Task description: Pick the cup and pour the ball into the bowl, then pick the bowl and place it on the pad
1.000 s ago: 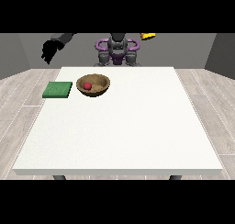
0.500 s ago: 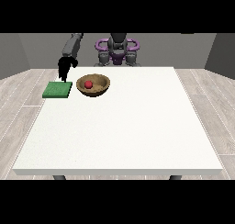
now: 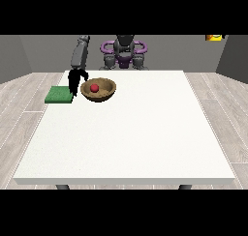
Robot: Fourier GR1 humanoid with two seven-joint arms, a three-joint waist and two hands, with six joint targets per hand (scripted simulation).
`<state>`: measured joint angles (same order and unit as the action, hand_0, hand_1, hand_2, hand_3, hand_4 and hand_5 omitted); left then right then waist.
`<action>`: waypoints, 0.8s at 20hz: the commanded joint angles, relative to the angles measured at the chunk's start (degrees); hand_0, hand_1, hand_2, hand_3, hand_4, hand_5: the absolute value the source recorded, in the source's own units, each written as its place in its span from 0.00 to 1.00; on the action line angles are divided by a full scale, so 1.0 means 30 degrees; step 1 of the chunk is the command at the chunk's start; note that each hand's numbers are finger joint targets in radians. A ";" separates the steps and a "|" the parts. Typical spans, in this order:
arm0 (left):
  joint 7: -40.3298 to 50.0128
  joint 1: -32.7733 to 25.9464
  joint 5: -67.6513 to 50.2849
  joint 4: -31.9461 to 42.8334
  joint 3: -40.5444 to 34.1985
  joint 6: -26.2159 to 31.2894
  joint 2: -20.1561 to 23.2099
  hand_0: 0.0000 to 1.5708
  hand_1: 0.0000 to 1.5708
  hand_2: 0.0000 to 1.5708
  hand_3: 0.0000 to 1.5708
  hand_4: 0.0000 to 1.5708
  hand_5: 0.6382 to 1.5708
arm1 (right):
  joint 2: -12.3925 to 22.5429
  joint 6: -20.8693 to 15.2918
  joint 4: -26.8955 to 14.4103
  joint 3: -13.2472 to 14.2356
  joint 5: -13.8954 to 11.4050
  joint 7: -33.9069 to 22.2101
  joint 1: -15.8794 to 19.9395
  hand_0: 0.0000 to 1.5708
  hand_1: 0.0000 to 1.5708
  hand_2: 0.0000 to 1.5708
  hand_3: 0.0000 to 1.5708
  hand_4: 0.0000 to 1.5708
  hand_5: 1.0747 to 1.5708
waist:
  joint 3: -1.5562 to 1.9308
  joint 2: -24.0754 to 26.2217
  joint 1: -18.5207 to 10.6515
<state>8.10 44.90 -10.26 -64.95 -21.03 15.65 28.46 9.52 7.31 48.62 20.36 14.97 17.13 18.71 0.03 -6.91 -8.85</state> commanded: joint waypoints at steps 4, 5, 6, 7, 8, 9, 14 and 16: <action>0.1839 0.0257 -0.1278 -0.2344 0.0027 0.0265 0.0574 0.00 0.00 0.00 0.00 0.64 0.96 | 0.0911 0.0947 -0.4245 0.0814 0.0005 0.3470 0.1189 0.00 0.00 0.00 0.00 0.33 0.97 | 0.0025 -0.1234 -0.0640; 0.0758 -0.0115 -0.1519 -0.1575 -0.0767 0.0862 0.1399 0.00 0.00 0.00 0.00 0.65 0.97 | 0.1221 0.0817 -0.3954 0.0675 0.0106 0.2527 0.2163 0.00 0.00 0.00 0.00 0.33 0.96 | 0.0011 -0.1728 -0.0340; 0.1591 -0.0317 -0.1960 -0.2065 -0.0767 0.1086 0.1480 0.00 0.00 0.00 0.00 0.65 0.96 | 0.0359 0.0301 -0.4447 0.0463 -0.0340 0.3833 0.1090 0.00 0.00 0.00 0.00 0.32 0.96 | 0.0014 -0.1112 -0.0576; 0.0172 -0.1625 -0.1800 -0.1856 -0.0932 0.1242 0.1094 0.00 0.00 0.00 0.00 0.65 0.96 | 0.1241 0.0827 -0.4279 0.0779 0.0175 0.2789 0.1615 0.00 0.00 0.00 0.00 0.32 0.96 | 0.0003 -0.1265 -0.0347; -0.0092 -0.1808 -0.1369 -0.1776 -0.0872 0.0846 0.1119 0.00 0.00 0.00 0.00 0.65 0.96 | 0.0887 0.0471 -0.4055 0.0259 -0.0209 0.2693 0.1844 0.00 0.00 0.00 0.00 0.30 0.95 | 0.0000 -0.1227 -0.0029; 0.0685 -0.0365 -0.2010 -0.1688 -0.1286 0.1078 0.1995 0.00 0.00 0.00 0.00 0.65 0.96 | 0.0688 0.0754 -0.4358 0.0389 -0.0100 0.3567 0.1947 0.00 0.00 0.00 0.00 0.30 0.96 | 0.0009 -0.1978 0.0108; 0.0579 -0.0997 -0.2308 -0.2168 -0.1253 0.1300 0.1836 0.00 0.00 0.00 0.00 0.65 0.97 | 0.0608 0.0180 -0.4099 0.0379 -0.0090 0.3487 0.2158 0.00 0.00 0.00 0.00 0.29 0.95 | 0.0002 -0.2066 -0.0467; 0.1224 -0.0880 -0.1986 -0.2031 -0.0929 0.0908 0.1828 0.00 0.00 0.00 0.00 0.65 0.96 | -0.0697 -0.0825 -0.3721 -0.0408 -0.0634 0.3171 0.1950 0.00 0.00 0.00 0.00 0.28 0.95 | -0.0004 -0.1328 -0.0144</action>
<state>11.08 42.50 -16.22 -71.27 -23.93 18.67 33.62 11.08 8.91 39.62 20.57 14.16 28.02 22.57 -1.52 -10.60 -8.86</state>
